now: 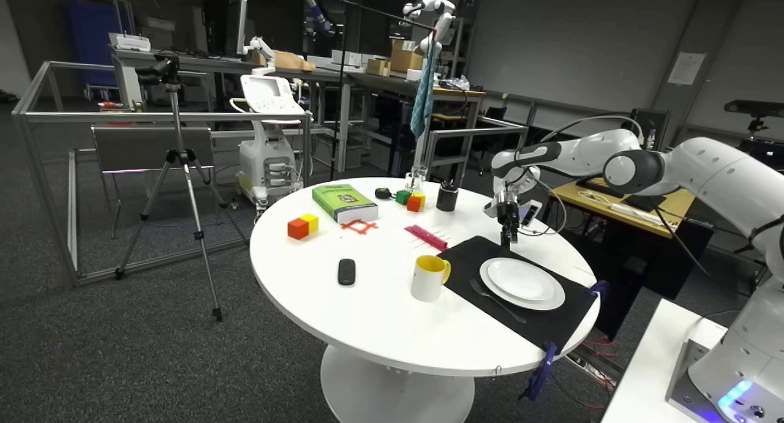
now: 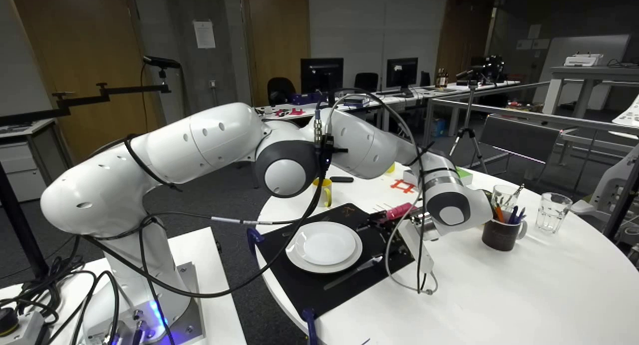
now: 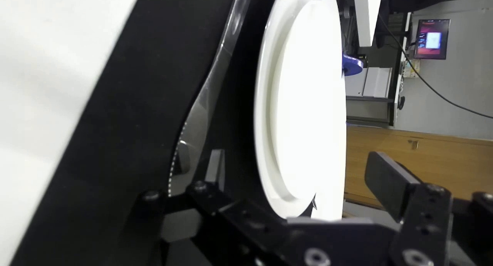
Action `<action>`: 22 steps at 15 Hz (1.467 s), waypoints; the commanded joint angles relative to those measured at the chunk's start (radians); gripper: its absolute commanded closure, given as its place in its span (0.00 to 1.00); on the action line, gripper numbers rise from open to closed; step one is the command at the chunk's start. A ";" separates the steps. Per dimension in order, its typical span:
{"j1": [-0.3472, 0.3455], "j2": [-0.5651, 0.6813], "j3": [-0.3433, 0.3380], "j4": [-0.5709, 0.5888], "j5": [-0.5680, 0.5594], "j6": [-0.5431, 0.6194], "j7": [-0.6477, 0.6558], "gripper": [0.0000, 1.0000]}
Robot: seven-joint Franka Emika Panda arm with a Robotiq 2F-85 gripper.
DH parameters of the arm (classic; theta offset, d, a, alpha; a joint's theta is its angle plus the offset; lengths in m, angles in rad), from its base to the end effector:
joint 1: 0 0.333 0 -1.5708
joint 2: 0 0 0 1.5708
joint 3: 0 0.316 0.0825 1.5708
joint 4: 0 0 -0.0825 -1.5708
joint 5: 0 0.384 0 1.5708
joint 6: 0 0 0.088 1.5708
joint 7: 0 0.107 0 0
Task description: Move the plates backwards
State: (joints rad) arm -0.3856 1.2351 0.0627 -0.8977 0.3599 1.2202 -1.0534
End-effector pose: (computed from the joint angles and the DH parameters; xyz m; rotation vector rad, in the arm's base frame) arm 0.6456 -0.1825 0.1000 -2.0596 -0.7226 0.4879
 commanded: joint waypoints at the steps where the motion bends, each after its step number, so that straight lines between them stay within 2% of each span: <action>1: -0.007 0.034 0.002 0.071 0.003 -0.064 0.030 0.00; 7: -0.012 0.071 0.022 0.111 -0.011 -0.102 0.038 0.06; 12: 0.007 0.083 0.006 0.116 0.002 -0.132 0.035 0.07; 13: 0.009 0.087 0.006 0.121 0.002 -0.138 0.035 0.11; 14: 0.010 0.092 0.006 0.126 0.002 -0.142 0.034 0.34; 16: 0.011 0.099 0.005 0.133 0.001 -0.149 0.034 0.40; 22: 0.011 0.109 0.005 0.147 0.003 -0.155 0.035 0.85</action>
State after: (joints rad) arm -0.3729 1.3148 0.0632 -0.8181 0.3602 1.1266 -1.0464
